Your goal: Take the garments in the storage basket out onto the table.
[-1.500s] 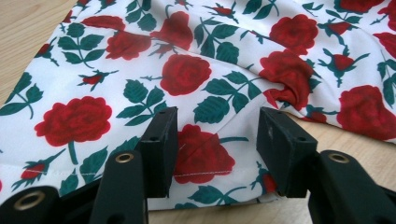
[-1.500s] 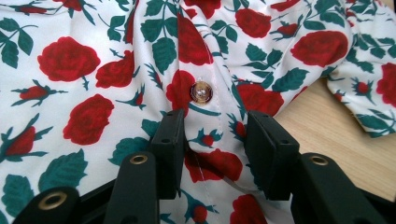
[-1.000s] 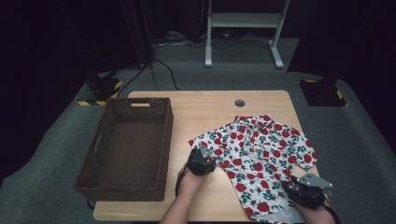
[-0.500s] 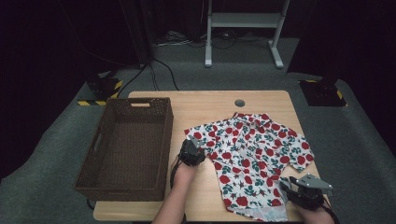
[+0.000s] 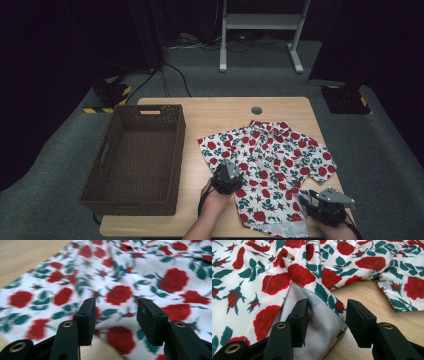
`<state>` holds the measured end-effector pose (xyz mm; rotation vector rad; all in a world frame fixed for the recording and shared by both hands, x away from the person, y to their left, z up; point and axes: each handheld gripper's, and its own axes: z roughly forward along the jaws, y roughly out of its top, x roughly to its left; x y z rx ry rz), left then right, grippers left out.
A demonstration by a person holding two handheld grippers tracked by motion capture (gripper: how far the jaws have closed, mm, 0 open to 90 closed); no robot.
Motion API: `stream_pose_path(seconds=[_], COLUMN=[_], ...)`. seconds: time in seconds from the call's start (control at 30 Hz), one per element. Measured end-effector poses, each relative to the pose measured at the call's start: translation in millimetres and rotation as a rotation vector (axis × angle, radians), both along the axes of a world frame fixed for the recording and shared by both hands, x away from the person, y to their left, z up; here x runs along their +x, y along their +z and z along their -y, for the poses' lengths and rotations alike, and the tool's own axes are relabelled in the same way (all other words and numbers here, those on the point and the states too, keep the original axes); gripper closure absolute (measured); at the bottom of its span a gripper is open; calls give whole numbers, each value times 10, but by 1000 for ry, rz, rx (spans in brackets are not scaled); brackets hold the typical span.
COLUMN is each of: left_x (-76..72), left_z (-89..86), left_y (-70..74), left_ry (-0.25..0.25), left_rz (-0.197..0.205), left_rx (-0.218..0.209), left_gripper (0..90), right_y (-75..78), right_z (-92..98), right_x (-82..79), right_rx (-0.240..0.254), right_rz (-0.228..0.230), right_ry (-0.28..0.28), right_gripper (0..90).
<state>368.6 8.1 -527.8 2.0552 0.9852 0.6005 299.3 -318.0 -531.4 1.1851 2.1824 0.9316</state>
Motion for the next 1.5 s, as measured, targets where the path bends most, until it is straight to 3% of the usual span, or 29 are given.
stream_pose_path(seconds=[0.27, 0.33, 0.83, 0.97, 1.1, 1.27, 1.5], left_x=[49, 47, 13, 2, 0, -11, -8], left_z=[-43, -89, -473, -566, -630, -620, -622], left_y=[-117, -131, -136, -138, -140, -140, -141], left_ry=[21, 27, 100, 113, 135, 137, 139], left_rz=[-28, -22, -18, -41, -62, -50, -52], left_rx=[48, 33, 39, 12, -12, 1, -3], left_gripper=[513, 512, 519, 516, 484, 484, 483], right_y=[-16, -20, -9, 6, 49, 53, -2], right_z=[26, 21, 42, 48, 65, 89, 94], right_x=[3, 4, 11, 38, 128, 330, 646], right_rx=[4, 4, 18, 13, -3, -29, -37], right_rz=[-6, -7, -2, 6, 31, 42, 21], right_ry=[-3, -2, -23, -37, -58, -99, -155], right_gripper=[530, 529, 529, 521, 523, 552, 605])
